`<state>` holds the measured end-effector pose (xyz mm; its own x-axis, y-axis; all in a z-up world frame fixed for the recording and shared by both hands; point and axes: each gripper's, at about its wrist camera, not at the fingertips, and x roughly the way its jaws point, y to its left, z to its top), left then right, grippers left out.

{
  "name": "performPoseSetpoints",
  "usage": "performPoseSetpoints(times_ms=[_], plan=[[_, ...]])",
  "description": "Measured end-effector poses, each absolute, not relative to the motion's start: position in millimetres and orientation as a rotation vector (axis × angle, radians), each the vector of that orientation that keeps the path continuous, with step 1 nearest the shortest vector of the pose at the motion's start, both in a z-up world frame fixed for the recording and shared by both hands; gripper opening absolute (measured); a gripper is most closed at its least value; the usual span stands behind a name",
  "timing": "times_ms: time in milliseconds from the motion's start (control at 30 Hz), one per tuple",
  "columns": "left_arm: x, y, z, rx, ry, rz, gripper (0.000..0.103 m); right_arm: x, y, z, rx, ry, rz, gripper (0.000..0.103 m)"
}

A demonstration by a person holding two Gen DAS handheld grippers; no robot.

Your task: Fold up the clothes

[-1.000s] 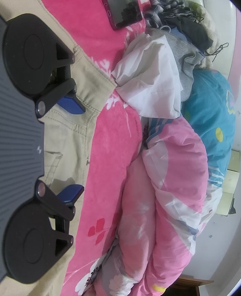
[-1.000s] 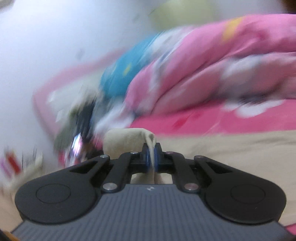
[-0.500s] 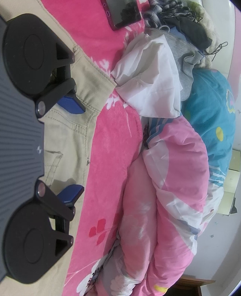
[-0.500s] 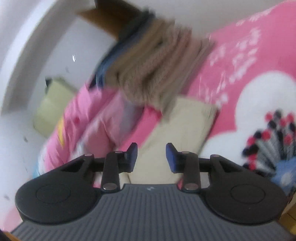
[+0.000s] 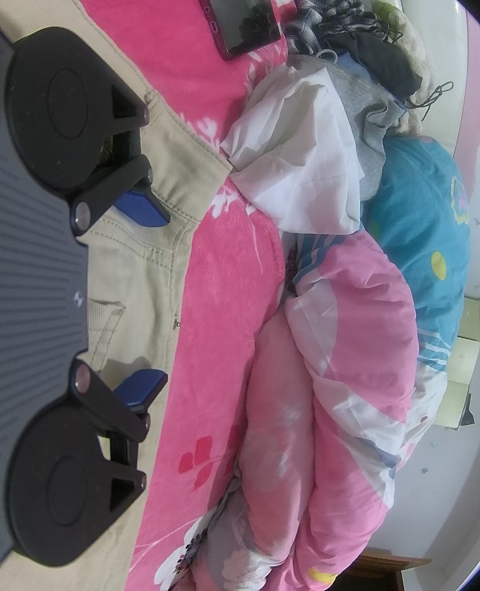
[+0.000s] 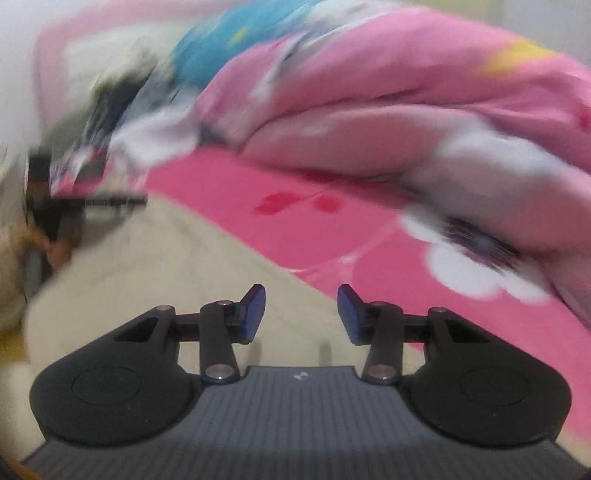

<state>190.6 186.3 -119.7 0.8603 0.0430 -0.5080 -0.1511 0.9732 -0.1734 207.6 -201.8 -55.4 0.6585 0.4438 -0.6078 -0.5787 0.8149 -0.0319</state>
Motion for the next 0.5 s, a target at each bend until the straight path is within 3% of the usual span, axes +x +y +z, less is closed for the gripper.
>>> performPoseSetpoints(times_ms=[333, 433, 500], plan=[[191.0, 187.0, -120.7, -0.216, 0.520, 0.095, 0.087, 242.1, -168.4, -88.2, -0.425, 0.805, 0.683, 0.035], [190.6, 187.4, -120.7, -0.220, 0.518, 0.093, 0.087, 235.1, -159.7, -85.2, -0.475, 0.779, 0.645, 0.013], [190.2, 187.3, -120.4, -0.219, 0.518, 0.093, 0.087, 230.4, -153.9, -83.1, -0.508, 0.762, 0.620, 0.004]])
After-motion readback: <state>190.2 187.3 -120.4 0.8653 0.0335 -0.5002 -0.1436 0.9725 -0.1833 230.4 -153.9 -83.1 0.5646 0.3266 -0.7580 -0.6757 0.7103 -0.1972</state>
